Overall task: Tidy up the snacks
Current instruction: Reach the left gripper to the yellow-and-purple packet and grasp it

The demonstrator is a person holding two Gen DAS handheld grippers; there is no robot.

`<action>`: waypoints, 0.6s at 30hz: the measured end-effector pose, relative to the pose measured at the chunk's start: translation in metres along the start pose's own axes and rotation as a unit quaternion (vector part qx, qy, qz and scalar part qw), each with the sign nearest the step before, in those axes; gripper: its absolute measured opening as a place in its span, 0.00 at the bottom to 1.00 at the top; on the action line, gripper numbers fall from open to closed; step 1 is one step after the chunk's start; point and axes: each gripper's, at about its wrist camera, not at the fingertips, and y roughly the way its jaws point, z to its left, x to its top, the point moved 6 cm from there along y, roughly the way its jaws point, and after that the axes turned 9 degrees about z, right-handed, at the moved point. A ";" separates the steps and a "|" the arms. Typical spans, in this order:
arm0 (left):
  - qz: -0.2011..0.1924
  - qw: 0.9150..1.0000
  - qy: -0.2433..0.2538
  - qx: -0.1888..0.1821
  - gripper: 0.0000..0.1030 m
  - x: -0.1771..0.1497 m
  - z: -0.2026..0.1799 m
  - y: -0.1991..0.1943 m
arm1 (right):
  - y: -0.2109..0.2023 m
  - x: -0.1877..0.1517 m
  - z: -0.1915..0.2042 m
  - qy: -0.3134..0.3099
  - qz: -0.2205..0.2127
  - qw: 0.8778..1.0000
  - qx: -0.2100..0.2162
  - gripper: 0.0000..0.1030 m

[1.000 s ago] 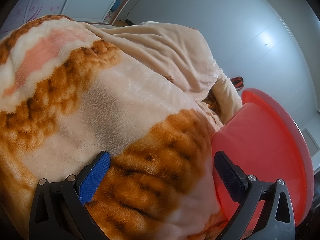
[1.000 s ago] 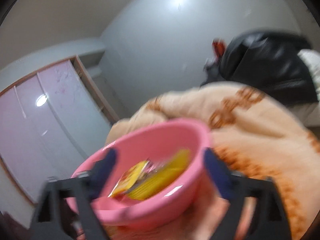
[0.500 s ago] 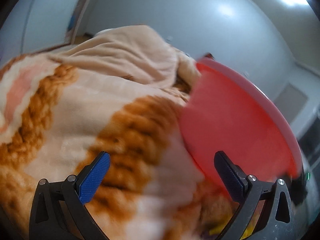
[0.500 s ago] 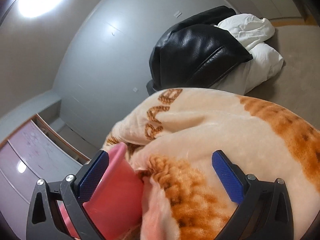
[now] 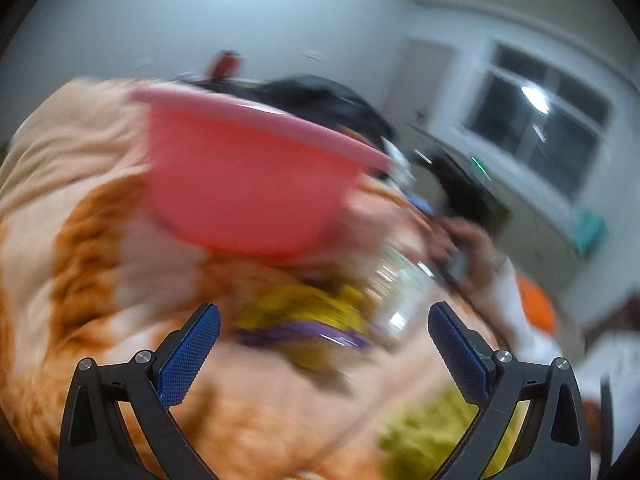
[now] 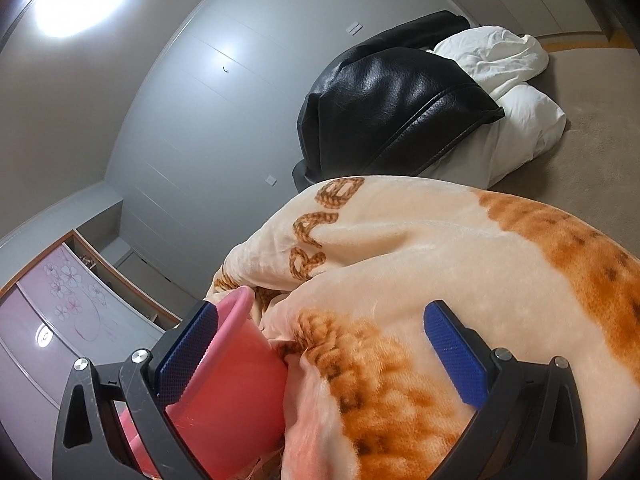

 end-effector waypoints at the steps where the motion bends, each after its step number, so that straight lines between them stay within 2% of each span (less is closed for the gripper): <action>1: 0.018 0.999 0.027 -0.008 0.99 -0.004 -0.011 0.008 | 0.000 0.000 -0.001 0.000 0.000 1.000 0.000 1.00; 3: 0.056 0.997 0.055 0.009 0.99 -0.009 -0.024 0.027 | 0.000 0.000 0.000 0.000 0.000 1.000 0.000 1.00; 6: 0.141 0.987 0.044 0.066 0.99 -0.013 -0.015 0.064 | 0.000 0.000 0.000 0.000 0.000 1.000 0.000 1.00; 7: 0.155 0.984 0.038 0.077 0.99 -0.017 -0.012 0.069 | 0.000 0.000 0.000 0.000 0.000 1.000 0.000 1.00; 10: 0.169 0.979 0.021 0.115 0.99 -0.011 0.002 0.078 | -0.001 0.000 0.000 0.000 0.000 1.000 0.000 1.00; 13: 0.182 0.975 0.003 0.130 0.99 -0.006 0.010 0.086 | -0.001 0.000 0.000 0.000 0.000 1.000 0.000 1.00; 18: 0.219 0.953 0.014 0.209 0.97 -0.002 0.017 0.104 | -0.001 -0.001 0.000 0.000 0.000 1.000 0.000 1.00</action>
